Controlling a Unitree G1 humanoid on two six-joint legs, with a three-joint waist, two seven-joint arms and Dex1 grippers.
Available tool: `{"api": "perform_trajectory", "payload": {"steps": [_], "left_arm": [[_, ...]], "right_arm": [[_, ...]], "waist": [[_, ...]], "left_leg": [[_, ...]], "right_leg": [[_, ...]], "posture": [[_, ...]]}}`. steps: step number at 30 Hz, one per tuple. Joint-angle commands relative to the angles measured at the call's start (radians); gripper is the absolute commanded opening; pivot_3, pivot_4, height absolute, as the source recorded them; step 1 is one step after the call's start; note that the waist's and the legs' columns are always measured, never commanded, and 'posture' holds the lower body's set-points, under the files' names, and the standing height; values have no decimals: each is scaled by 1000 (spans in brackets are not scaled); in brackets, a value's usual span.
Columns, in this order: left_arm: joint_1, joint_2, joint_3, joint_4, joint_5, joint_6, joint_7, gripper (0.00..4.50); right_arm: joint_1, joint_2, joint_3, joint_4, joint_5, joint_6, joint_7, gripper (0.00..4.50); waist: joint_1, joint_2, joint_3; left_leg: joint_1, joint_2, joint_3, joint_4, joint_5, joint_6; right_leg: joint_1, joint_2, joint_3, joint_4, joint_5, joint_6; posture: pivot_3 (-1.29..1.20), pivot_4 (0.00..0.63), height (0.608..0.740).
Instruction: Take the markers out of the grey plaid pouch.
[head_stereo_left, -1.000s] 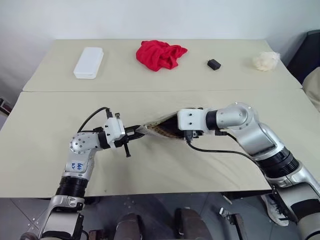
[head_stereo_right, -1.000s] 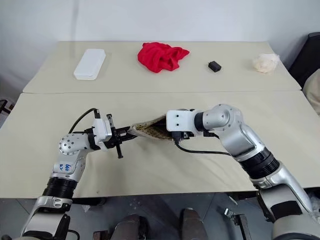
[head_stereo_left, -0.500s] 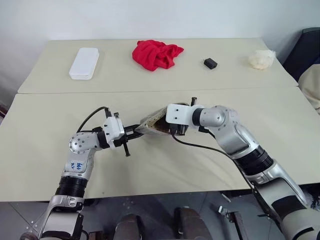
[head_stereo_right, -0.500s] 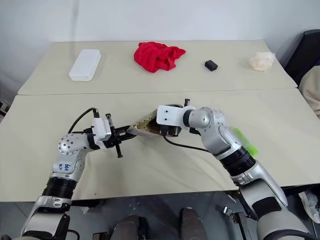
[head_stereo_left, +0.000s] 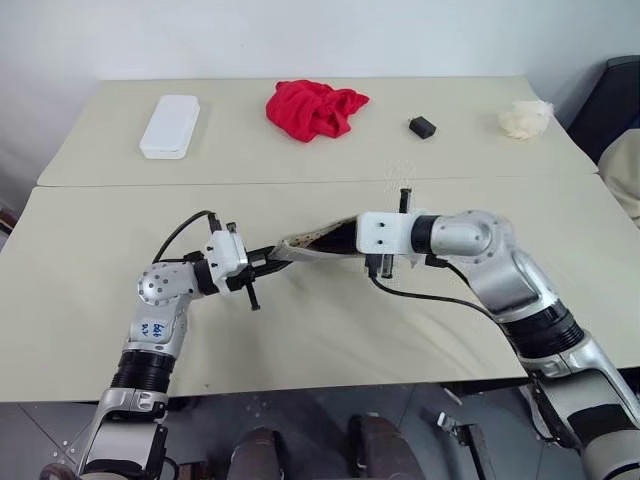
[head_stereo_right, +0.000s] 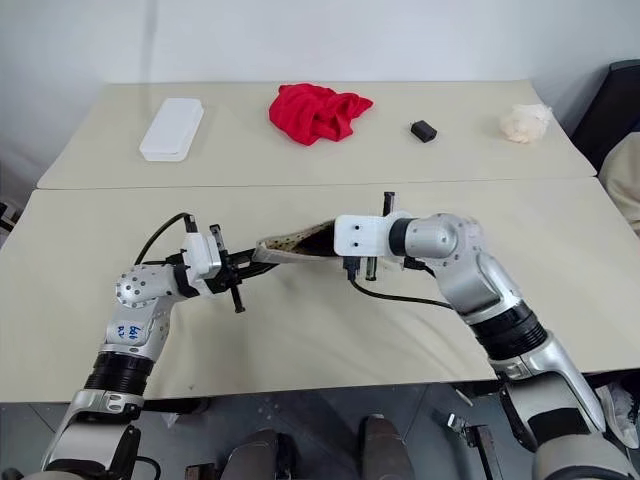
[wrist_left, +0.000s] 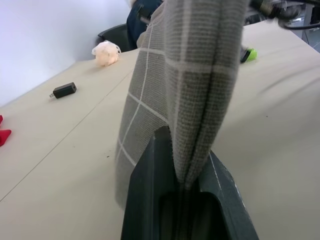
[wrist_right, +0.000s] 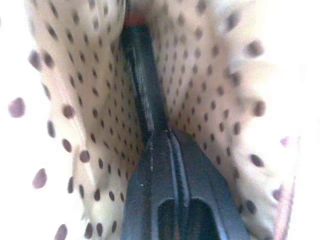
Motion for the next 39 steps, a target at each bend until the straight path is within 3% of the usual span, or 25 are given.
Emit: {"api": "perform_trajectory", "payload": {"steps": [1,10,21,27,30,36,39], "left_arm": [[-8,4,18,-24,-21,-5,1,0],[-5,1,14,-30,-24,2,0,0],[-15,-10,7,-23,-22,3,0,0],[-21,-13,7,-16,-23,-1,-5,0],[-25,-14,8,-10,-22,-4,-5,0],[-31,-15,10,-5,-21,-8,-5,0],[-36,-14,11,-1,-22,-8,-6,0]], "right_arm": [[14,-25,-33,-77,23,46,27,1341],[12,12,5,-99,-4,95,-4,4426],[-70,219,78,80,-126,219,-195,4426],[-78,252,119,132,-136,228,-175,4426],[-76,248,127,159,-162,191,-206,3861],[-78,222,136,196,-197,56,-252,1845],[-81,224,123,206,-205,6,-280,1845]], "waist": [[0,0,0],[0,0,0],[-5,0,0],[-8,0,0],[-11,0,0],[-20,0,0],[-27,0,0]], "left_leg": [[0,0,0,0,0,0],[0,0,0,0,0,0],[0,0,0,0,0,0],[0,0,0,0,0,0],[0,0,0,-1,0,0],[0,0,0,-1,0,0],[0,0,0,-2,0,0]], "right_leg": [[0,0,0,0,0,0],[0,0,0,0,0,0],[0,0,0,1,0,0],[0,0,0,1,0,0],[0,0,0,1,0,0],[0,0,0,1,0,0],[0,0,0,2,0,0]], "posture": [[0,150,740],[0,150,740],[0,150,740],[0,150,740],[0,150,740],[0,150,740],[0,150,740]]}}
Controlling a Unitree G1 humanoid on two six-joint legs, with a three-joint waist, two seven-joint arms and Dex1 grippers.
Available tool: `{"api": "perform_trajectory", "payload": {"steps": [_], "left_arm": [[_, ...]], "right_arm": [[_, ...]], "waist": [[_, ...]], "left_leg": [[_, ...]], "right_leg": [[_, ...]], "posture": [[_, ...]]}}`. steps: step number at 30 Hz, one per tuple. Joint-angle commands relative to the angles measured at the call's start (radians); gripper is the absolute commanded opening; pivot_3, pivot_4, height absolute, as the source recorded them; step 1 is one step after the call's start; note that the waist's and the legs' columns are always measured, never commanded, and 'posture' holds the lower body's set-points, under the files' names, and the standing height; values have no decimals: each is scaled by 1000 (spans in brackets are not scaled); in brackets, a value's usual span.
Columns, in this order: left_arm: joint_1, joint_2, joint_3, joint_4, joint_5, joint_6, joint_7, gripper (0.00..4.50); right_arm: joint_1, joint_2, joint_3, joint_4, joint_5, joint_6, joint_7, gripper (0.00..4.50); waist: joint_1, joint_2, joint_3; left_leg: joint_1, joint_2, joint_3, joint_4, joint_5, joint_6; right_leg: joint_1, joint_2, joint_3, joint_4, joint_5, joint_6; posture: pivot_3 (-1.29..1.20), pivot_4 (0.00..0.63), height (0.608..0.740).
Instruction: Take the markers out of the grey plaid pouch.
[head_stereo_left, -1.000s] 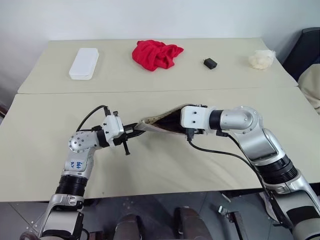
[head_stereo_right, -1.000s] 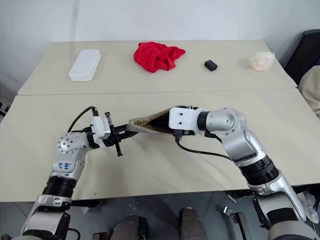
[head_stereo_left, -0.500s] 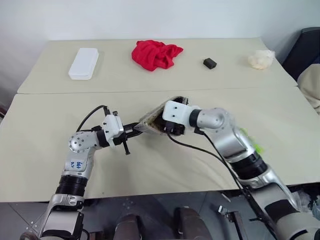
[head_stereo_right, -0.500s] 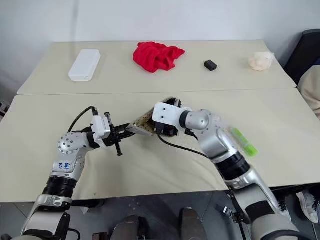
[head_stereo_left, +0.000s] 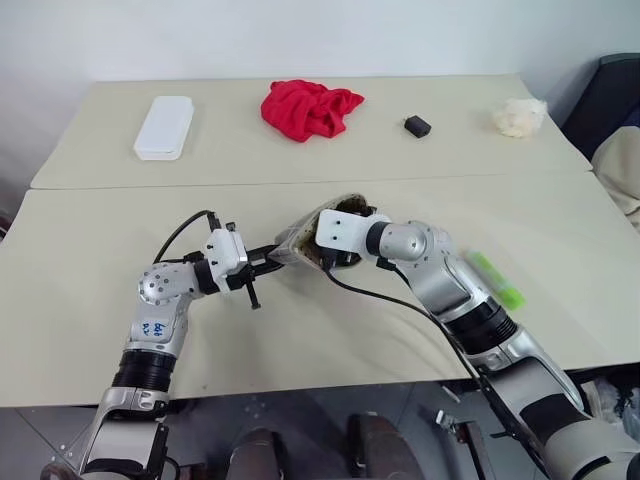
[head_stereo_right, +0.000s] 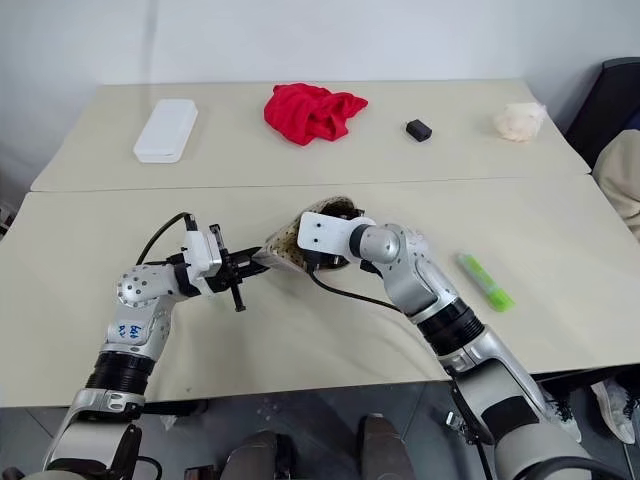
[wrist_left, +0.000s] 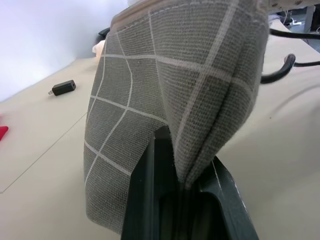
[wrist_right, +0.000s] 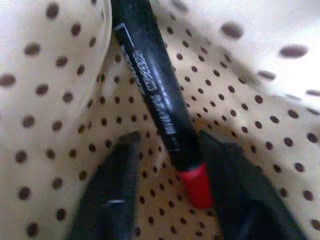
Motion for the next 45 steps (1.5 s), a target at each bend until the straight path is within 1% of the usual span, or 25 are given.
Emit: {"api": "perform_trajectory", "payload": {"steps": [1,11,12,13,15,17,19,22,24,25,29,32,37,43,45], "left_arm": [[-25,-8,8,-18,-22,-19,-9,0],[-23,-4,13,-27,-22,-13,-5,0],[-21,-3,15,-28,-22,-13,-4,0],[-19,-2,16,-29,-23,-13,-4,0],[-17,0,19,-30,-25,-12,-3,0],[-13,1,20,-34,-25,-10,-2,0],[-11,1,22,-38,-25,-8,-2,0],[-10,4,27,-40,-25,-5,-1,0],[-8,7,31,-43,-25,-3,0,0],[-7,8,33,-43,-25,-3,0,0],[6,11,40,-55,-25,1,8,0],[15,12,40,-64,-26,5,9,0],[18,14,39,-71,-26,12,8,0],[22,20,41,-73,-27,17,6,0],[24,21,42,-74,-28,19,6,0]], "right_arm": [[-6,-4,-6,2,-20,-59,-32,1845],[21,-4,-7,12,-10,-91,-6,1845],[25,-7,-3,9,-5,-93,11,1566],[28,-5,-9,9,-5,-95,1,1475],[27,-5,-16,8,-6,-101,-3,1003],[28,-10,-28,-11,7,-105,12,1003],[30,-12,-52,-43,44,-121,32,1003],[48,-45,-96,-140,168,-175,145,1003],[65,-88,-123,-198,247,-208,230,1003],[66,-111,-135,-211,263,-236,250,1003],[72,-181,-197,-231,296,-238,270,1003],[81,-188,-223,-238,322,-249,267,1003],[105,-224,-266,-263,387,-248,308,1003],[151,-335,-380,-363,629,-149,473,1003],[178,-384,-438,-405,735,-84,522,1003]], "waist": [[-3,0,0],[-7,0,0],[-7,0,0],[-7,0,0],[-7,0,0],[-7,0,0],[-6,0,0],[-3,0,0],[-2,0,0],[0,0,0],[2,0,0],[0,0,0],[0,0,0],[11,0,0],[15,0,0]], "left_leg": [[0,0,0,0,0,0],[0,0,0,-2,0,0],[0,0,0,-2,0,0],[0,0,0,-2,0,0],[0,0,0,-2,0,0],[0,0,0,-2,0,0],[0,0,0,-2,0,0],[0,0,0,-2,0,0],[0,0,0,-3,0,0],[0,0,0,-3,0,0],[0,0,0,-3,0,0],[1,0,0,-3,0,0],[1,0,0,-3,0,0],[1,0,0,-3,0,0],[1,0,0,-3,0,0]], "right_leg": [[0,0,0,0,0,0],[0,0,0,0,0,0],[0,0,0,0,0,0],[0,0,0,0,0,0],[0,0,0,0,0,0],[0,0,0,0,0,0],[0,0,0,0,0,0],[0,0,0,0,0,0],[0,0,0,-1,0,0],[0,0,0,-1,0,0],[1,0,0,-2,0,0],[1,0,0,-2,0,0],[1,0,0,-1,0,0],[1,0,0,-2,0,0],[1,0,0,-3,0,0]], "posture": [[0,150,740],[0,150,740],[0,150,740],[0,150,740],[0,150,740],[0,150,740],[0,150,740],[0,150,740],[0,150,740],[0,150,740],[0,150,740],[0,150,740],[0,150,740],[0,150,740],[0,150,740]]}}
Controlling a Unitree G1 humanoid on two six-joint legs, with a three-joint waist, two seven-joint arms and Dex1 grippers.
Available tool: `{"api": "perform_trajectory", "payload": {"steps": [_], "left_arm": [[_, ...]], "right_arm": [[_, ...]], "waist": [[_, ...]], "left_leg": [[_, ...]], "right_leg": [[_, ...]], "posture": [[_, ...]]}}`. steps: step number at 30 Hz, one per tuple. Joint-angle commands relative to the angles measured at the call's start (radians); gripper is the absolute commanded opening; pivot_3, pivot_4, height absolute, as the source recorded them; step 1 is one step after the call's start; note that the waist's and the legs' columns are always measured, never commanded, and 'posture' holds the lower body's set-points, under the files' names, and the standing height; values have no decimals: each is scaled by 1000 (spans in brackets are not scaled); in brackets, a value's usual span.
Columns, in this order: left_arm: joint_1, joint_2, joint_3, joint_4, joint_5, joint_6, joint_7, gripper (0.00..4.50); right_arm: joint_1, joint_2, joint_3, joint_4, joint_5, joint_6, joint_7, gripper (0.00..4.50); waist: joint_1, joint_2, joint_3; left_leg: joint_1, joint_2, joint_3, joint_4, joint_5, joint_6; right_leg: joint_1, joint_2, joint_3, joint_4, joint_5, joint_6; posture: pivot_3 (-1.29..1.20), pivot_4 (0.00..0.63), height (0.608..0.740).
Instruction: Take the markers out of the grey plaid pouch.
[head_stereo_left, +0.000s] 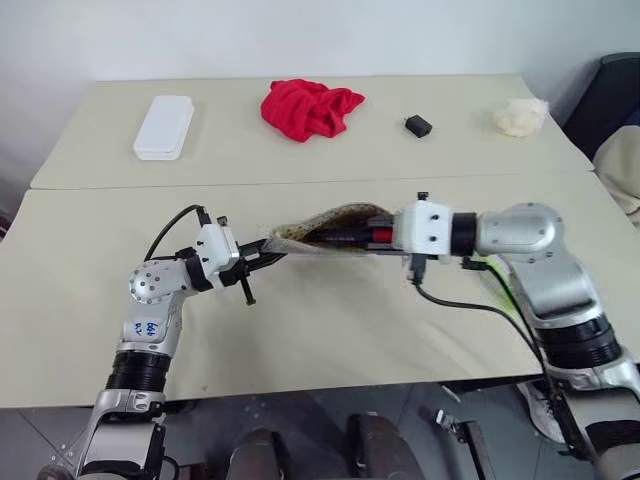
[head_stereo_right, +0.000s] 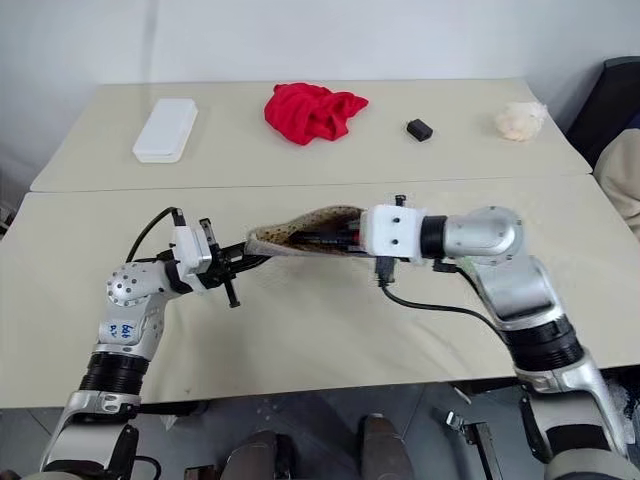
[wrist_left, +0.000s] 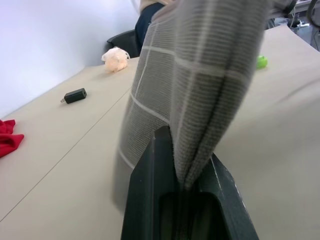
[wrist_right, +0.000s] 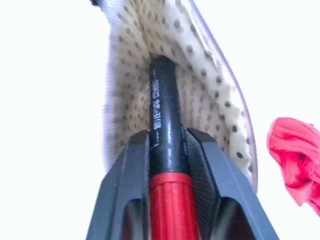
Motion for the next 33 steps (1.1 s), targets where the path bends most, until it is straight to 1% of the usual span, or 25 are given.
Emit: {"api": "perform_trajectory", "payload": {"steps": [1,3,6,10,12,14,15,17,18,20,22,23,26,27,29,31,33], "left_arm": [[6,10,9,-28,-18,0,-4,0],[10,10,9,-29,-20,0,-6,0],[16,10,9,-29,-23,2,-10,0],[15,5,9,-25,-25,5,-10,0],[13,7,14,-23,-31,12,-10,0],[13,12,20,-23,-37,20,-12,0],[14,15,28,-25,-46,34,-9,0],[13,19,46,-29,-65,65,3,0],[16,24,52,-36,-76,87,4,0],[22,33,61,-57,-94,129,5,0],[27,43,68,-76,-115,175,5,0],[28,49,77,-89,-138,220,12,0],[34,74,105,-131,-216,383,28,0],[40,93,119,-149,-259,471,32,0],[57,135,157,-179,-342,628,40,0],[69,185,203,-183,-407,795,89,0],[89,246,231,-166,-431,958,145,0]], "right_arm": [[32,-71,-130,-102,197,110,71,1003],[53,-104,-191,-130,284,183,75,1003],[99,-168,-322,-137,410,323,55,1003],[158,-225,-476,-108,559,518,-14,1003],[241,-248,-582,-53,568,601,-72,1003],[325,-263,-639,-28,547,639,-122,1003],[378,-245,-663,-39,535,646,-159,1003],[481,-205,-677,-83,521,673,-237,1003],[541,-168,-666,-110,491,640,-269,1003],[607,-88,-642,-123,430,635,-400,1003],[640,-34,-629,-123,393,640,-486,1003],[657,-11,-620,-132,381,623,-502,1003],[690,31,-580,-149,346,605,-547,1003],[691,47,-565,-146,334,596,-565,1003],[689,72,-557,-138,353,624,-585,1452],[680,68,-557,-130,343,575,-568,1956],[666,41,-564,-114,343,508,-510,2670]], "waist": [[8,0,0],[14,0,0],[17,0,0],[21,0,0],[26,0,0],[34,-1,0],[39,-1,0],[42,-1,0],[42,-1,0],[40,-1,0],[39,0,0],[40,0,0],[39,0,0],[38,0,0],[35,0,0],[36,0,0],[35,0,0]], "left_leg": [[0,0,0,0,0,0],[0,0,0,0,0,0],[0,0,0,2,0,0],[0,0,-1,2,0,0],[0,0,-1,3,0,0],[0,0,-1,3,0,1],[0,-1,-1,3,0,1],[0,0,-1,2,0,1],[0,0,-1,2,0,0],[1,-1,-1,2,0,0],[1,-1,-1,2,0,0],[1,-1,0,3,0,0],[1,-1,0,3,0,0],[1,-1,0,3,0,0],[1,-1,0,2,0,0],[2,-1,0,2,0,0],[2,-1,0,1,0,0]], "right_leg": [[0,0,0,0,0,0],[0,0,0,0,0,0],[0,0,0,-1,0,0],[0,0,1,-1,0,0],[1,0,1,-2,0,0],[2,0,1,-2,0,0],[1,0,1,-3,0,0],[1,0,1,-2,0,0],[1,0,1,-2,0,0],[1,0,1,-1,0,0],[1,0,1,-1,0,0],[1,0,2,-1,0,0],[1,0,2,0,0,0],[1,0,2,-1,0,0],[1,0,2,-1,0,0],[1,0,2,0,0,0],[1,0,2,-1,0,0]], "posture": [[0,150,740],[0,150,740],[0,150,740],[0,150,740],[0,150,740],[0,150,740],[0,150,740],[0,150,740],[0,150,740],[0,150,740],[0,150,740],[0,150,740],[0,150,740],[0,150,740],[0,150,740],[0,150,740],[0,150,740]]}}
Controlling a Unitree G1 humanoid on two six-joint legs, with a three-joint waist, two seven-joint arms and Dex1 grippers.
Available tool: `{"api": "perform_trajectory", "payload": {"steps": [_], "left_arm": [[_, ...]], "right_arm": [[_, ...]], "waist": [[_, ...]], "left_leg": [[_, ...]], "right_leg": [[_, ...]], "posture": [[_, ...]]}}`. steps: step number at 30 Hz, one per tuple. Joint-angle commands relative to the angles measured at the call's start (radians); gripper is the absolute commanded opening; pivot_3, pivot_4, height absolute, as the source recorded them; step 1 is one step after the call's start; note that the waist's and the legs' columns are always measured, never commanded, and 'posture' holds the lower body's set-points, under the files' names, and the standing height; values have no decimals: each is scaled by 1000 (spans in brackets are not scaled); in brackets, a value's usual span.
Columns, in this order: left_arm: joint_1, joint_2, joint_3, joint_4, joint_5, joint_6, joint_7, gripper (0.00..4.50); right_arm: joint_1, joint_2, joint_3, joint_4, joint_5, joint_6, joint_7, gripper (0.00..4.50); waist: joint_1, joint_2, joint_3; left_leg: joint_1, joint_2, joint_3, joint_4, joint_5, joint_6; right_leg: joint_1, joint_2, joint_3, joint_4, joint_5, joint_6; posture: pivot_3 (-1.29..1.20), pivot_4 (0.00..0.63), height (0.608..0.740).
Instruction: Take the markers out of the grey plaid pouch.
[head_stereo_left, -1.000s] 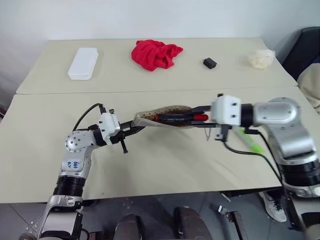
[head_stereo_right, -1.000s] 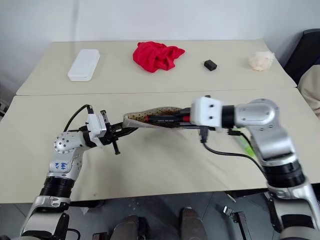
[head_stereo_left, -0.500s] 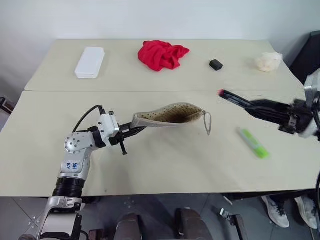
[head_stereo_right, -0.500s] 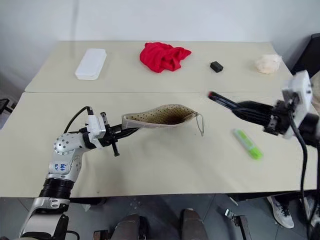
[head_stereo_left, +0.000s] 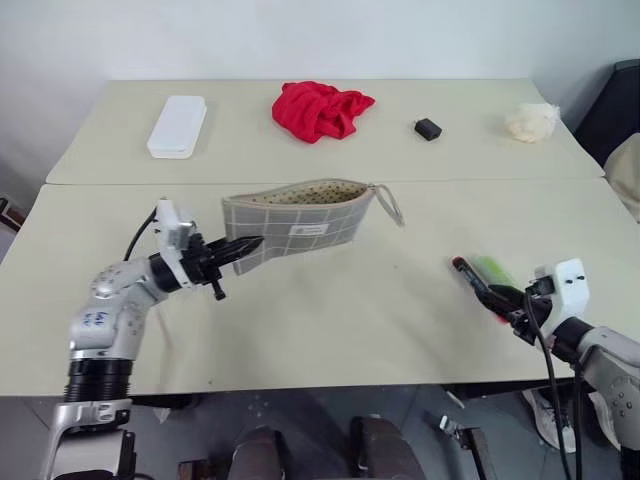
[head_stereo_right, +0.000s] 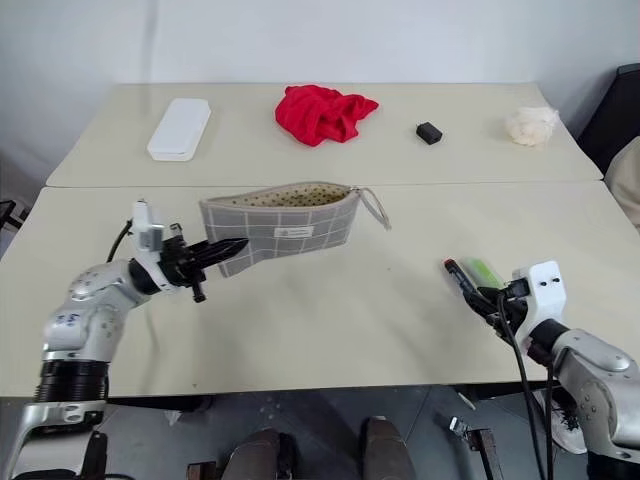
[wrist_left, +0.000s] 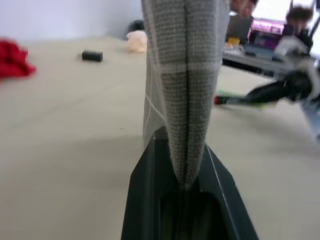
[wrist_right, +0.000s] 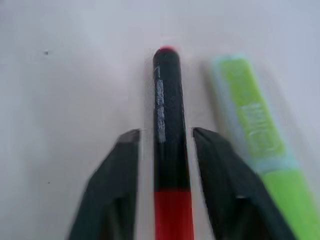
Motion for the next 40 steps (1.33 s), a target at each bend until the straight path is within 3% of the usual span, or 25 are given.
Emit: {"api": "perform_trajectory", "payload": {"steps": [1,5,8,13,16,19,20,23,25,27,29,36,40], "left_arm": [[34,91,76,2,-71,284,108,0],[41,105,183,7,-127,440,240,0],[27,116,264,25,-171,616,354,0],[58,197,267,-2,-124,699,396,1318],[100,296,191,3,-20,594,335,2257],[212,474,-7,0,229,267,174,3208],[210,493,-15,32,260,178,137,3476],[191,524,-3,176,318,-72,20,3476],[201,517,29,253,325,-257,-83,3476],[235,498,78,280,299,-452,-215,3845],[236,421,152,242,228,-593,-266,4378],[457,310,184,-138,163,-540,-264,4467],[484,239,200,-200,186,-533,-177,4467]], "right_arm": [[-26,-65,-37,4,-8,-139,104,3013],[-45,-121,-44,26,41,-278,290,4368],[-89,-141,-16,38,42,-297,321,4457],[-203,-134,29,43,95,-286,361,4500],[-234,-130,69,24,102,-281,374,4500],[-248,-126,99,16,101,-289,380,4500],[-252,-127,106,21,99,-297,388,4500],[-252,-143,115,34,90,-323,426,4500],[-250,-145,112,47,75,-367,451,4500],[-236,-163,115,46,68,-390,494,4500],[-208,-190,136,31,30,-463,558,4500],[-145,-190,179,17,-36,-612,621,4500],[-127,-144,191,33,-47,-658,591,4500]], "waist": [[0,0,0],[2,-1,0],[6,-1,0],[-1,-2,0],[-4,-2,0],[-9,-2,0],[-12,-2,0],[-12,-1,1],[-16,-1,1],[-18,-1,1],[-18,-1,1],[-21,-2,1],[-20,-3,1]], "left_leg": [[0,0,0,0,0,0],[2,0,0,-3,0,0],[3,0,0,-3,0,0],[5,0,1,-4,0,-1],[7,0,2,-7,1,-2],[8,0,3,-8,1,-3],[8,0,3,-9,0,-3],[9,0,5,-10,0,-4],[9,0,5,-10,0,-4],[9,0,6,-11,0,-3],[9,0,7,-12,0,-3],[10,1,9,-11,-1,-3],[12,1,8,-11,-1,-3]], "right_leg": [[0,0,0,0,0,0],[2,0,0,-2,0,0],[2,0,0,-1,0,0],[2,0,1,0,0,-1],[2,0,1,0,-1,-3],[2,0,1,0,-2,-4],[1,0,1,-1,-3,-5],[1,0,1,-1,-3,-5],[1,0,0,-1,-3,-6],[1,0,0,-1,-3,-6],[0,0,0,-1,-3,-6],[1,-1,1,-2,-3,-5],[2,0,1,-1,-3,-5]], "posture": [[0,150,740],[0,150,740],[0,150,740],[0,150,740],[0,150,740],[0,150,740],[0,150,740],[0,150,740],[0,150,740],[0,150,740],[0,150,740],[0,150,740],[0,150,740]]}}
